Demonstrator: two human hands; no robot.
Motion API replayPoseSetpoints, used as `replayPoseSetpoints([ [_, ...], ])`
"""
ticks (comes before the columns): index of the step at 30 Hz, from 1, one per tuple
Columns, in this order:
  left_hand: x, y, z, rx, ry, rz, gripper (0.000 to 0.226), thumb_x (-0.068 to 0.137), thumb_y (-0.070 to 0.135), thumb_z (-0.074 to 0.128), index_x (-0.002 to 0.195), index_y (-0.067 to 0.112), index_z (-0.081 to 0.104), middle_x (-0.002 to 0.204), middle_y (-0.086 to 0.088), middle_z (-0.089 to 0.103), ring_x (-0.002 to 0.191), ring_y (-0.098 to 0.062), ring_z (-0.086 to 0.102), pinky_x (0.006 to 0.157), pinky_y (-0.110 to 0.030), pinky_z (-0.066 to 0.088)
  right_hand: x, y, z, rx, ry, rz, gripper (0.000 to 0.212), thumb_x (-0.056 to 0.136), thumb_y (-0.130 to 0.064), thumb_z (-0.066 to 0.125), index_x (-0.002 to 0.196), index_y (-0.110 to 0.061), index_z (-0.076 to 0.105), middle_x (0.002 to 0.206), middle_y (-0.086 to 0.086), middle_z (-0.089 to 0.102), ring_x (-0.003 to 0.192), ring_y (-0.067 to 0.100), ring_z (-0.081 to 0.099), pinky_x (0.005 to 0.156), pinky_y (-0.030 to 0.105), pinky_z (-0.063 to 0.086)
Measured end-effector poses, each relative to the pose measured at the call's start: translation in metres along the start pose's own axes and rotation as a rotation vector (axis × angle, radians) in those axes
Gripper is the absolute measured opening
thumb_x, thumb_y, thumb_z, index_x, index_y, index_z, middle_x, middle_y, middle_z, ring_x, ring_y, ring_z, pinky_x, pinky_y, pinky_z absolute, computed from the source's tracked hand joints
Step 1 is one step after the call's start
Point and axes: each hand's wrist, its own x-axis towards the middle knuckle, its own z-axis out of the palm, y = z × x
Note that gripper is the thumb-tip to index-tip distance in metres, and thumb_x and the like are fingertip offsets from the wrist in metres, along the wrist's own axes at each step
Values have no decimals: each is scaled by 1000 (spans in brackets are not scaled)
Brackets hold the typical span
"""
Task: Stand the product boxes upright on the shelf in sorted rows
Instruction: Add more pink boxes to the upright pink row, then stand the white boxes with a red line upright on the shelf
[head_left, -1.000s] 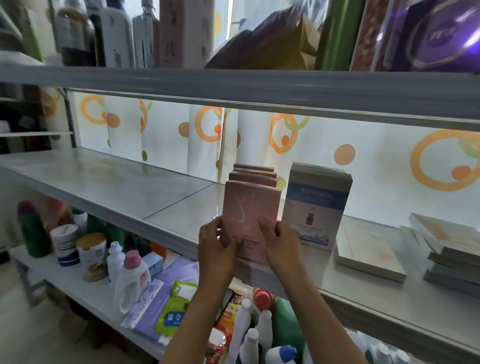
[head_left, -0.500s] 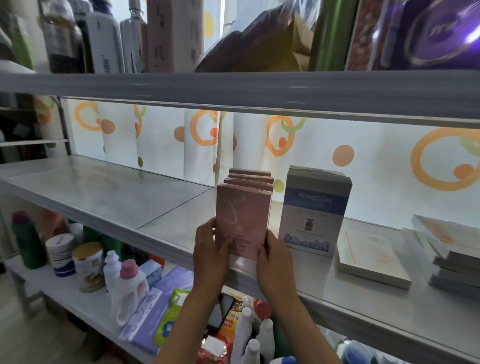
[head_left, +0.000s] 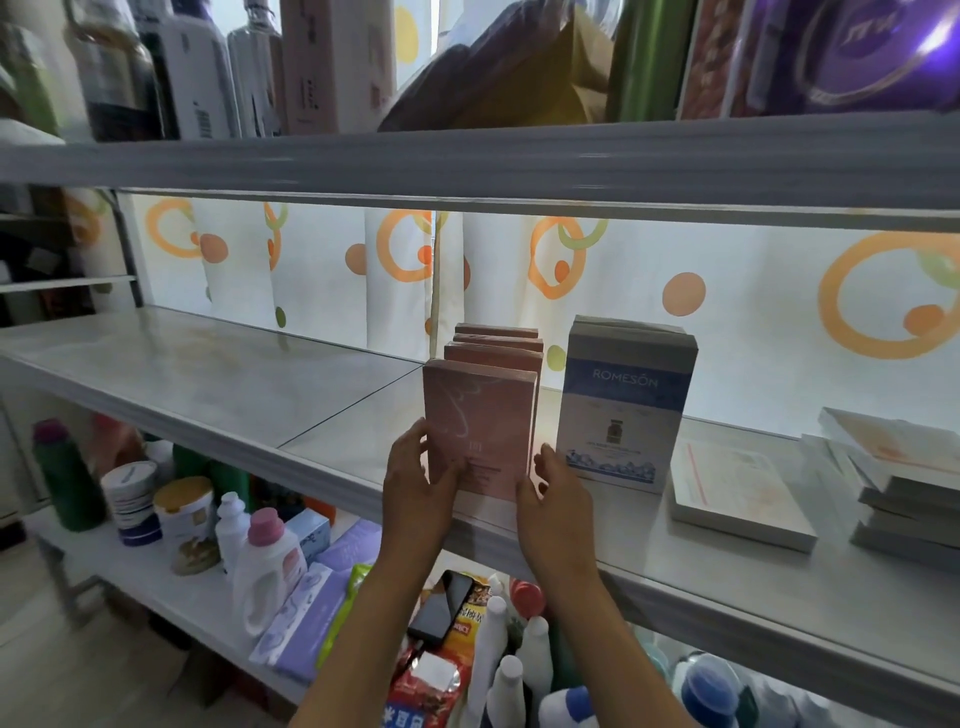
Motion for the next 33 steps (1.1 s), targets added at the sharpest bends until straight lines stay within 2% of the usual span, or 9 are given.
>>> replayPoseSetpoints([
  [5,2,3,-2,-5,-2,-6,51,89,36,67,135,26,48,132,10,51,115,-6,51,92,-25,44,0,-2,0,22,0,-1,15,102,-26,51,112,-35,58,97,-24,54,82,-13,52,70,-1,38],
  [8,0,7,-2,-30,-30,-38,47,88,37,67,131,29,48,129,10,53,117,-10,54,87,-21,44,1,-3,-2,29,8,29,20,101,-24,52,117,-25,63,94,-20,56,81,-11,53,67,-2,36],
  [11,-5,15,-2,18,15,-40,51,91,39,63,137,29,45,140,5,49,127,-17,49,98,-29,44,0,-3,-5,58,32,66,23,100,-22,55,121,-18,62,93,-19,54,82,-1,54,77,8,44],
  [14,-9,26,-6,-33,65,-70,61,89,36,66,143,26,40,148,2,42,134,-21,44,109,-42,40,1,-4,-8,110,19,120,35,98,-24,59,133,-17,57,109,-12,60,98,2,54,81,7,39],
  [17,-12,33,-8,-48,27,-71,64,87,38,67,144,26,40,149,2,42,134,-21,43,108,-41,40,0,-3,-7,123,6,154,47,95,-24,63,140,-17,51,126,-4,61,111,8,57,91,20,43],
  [21,-16,36,-13,-8,32,-80,68,85,43,68,144,26,39,151,2,41,134,-22,43,108,-43,40,-2,3,-3,85,21,110,51,91,-19,65,139,-20,49,129,-5,59,117,14,56,99,31,47],
  [23,-20,33,-16,-12,54,-77,62,86,39,68,141,26,43,146,4,45,129,-20,48,104,-37,44,-3,3,-4,88,20,115,53,91,-18,66,140,-20,48,131,-4,58,118,14,55,101,33,48],
  [27,-40,32,-15,-46,126,-21,21,92,30,64,112,27,58,110,9,61,102,-13,61,80,-18,48,-5,-2,-8,89,-7,78,49,91,-21,68,136,-24,49,121,-13,53,113,9,52,96,26,46],
  [33,-68,30,9,102,-94,119,10,94,20,59,99,29,61,99,12,63,88,3,58,70,-6,44,-18,5,-42,-122,-43,-100,37,92,-6,63,125,-23,59,133,-7,54,118,3,47,101,10,29],
])
